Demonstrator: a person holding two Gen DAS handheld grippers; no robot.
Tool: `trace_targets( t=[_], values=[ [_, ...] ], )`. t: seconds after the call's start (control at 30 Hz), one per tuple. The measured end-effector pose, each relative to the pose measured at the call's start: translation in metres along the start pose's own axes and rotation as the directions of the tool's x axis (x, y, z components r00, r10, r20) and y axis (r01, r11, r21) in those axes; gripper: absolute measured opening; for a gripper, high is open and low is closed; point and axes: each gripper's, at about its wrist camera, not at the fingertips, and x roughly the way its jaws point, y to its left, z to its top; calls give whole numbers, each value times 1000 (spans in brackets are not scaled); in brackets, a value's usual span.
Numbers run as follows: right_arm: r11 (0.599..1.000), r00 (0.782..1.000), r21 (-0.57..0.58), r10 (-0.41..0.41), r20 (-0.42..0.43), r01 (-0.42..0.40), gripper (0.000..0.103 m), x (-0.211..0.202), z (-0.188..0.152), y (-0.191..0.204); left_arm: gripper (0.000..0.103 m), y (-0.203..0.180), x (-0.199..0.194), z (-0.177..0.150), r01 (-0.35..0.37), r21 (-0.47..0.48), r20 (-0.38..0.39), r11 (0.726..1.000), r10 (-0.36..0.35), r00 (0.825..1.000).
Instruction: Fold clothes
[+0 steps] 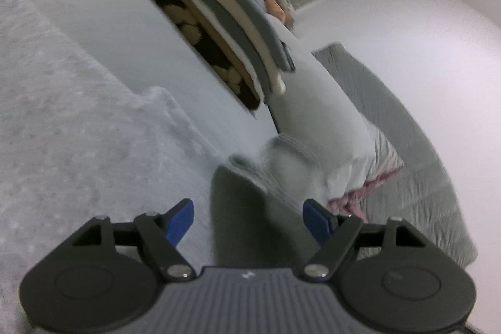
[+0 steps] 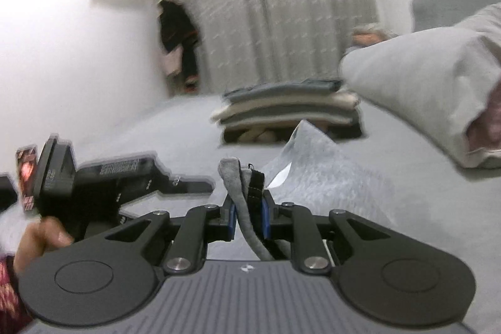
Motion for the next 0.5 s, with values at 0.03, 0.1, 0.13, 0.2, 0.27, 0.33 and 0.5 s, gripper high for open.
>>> trace_targets(
  t=[0.03, 0.1, 0.13, 0.2, 0.27, 0.33, 0.5],
  values=[
    [1000, 1000, -5, 12, -20, -12, 18, 4, -4, 4, 78, 3, -1, 1, -10, -15, 3, 1000, 10, 1000],
    [1000, 998, -15, 25, -63, -26, 18, 12, -14, 10, 78, 6, -2, 2, -34, -23, 0, 999, 34, 999],
    [999, 996, -23, 23, -84, -25, 18, 15, -20, 12, 78, 7, -2, 2, -48, -25, -5, 999, 48, 999],
    [999, 992, -43, 13, -127, -18, 18, 22, -32, 15, 78, 10, -2, 2, -65, -34, -18, 997, 64, 998],
    [998, 986, -64, 2, -169, -13, 21, 28, -44, 18, 78, 14, -1, 3, -73, -49, -28, 996, 72, 997],
    [996, 979, -90, -15, -203, -4, 22, 33, -56, 22, 78, 17, -1, 4, -77, -65, -35, 995, 75, 997],
    [983, 980, -184, -58, -191, 23, 33, 30, -68, 38, 78, 20, 2, 4, -72, -76, -66, 995, 67, 996]
  ],
)
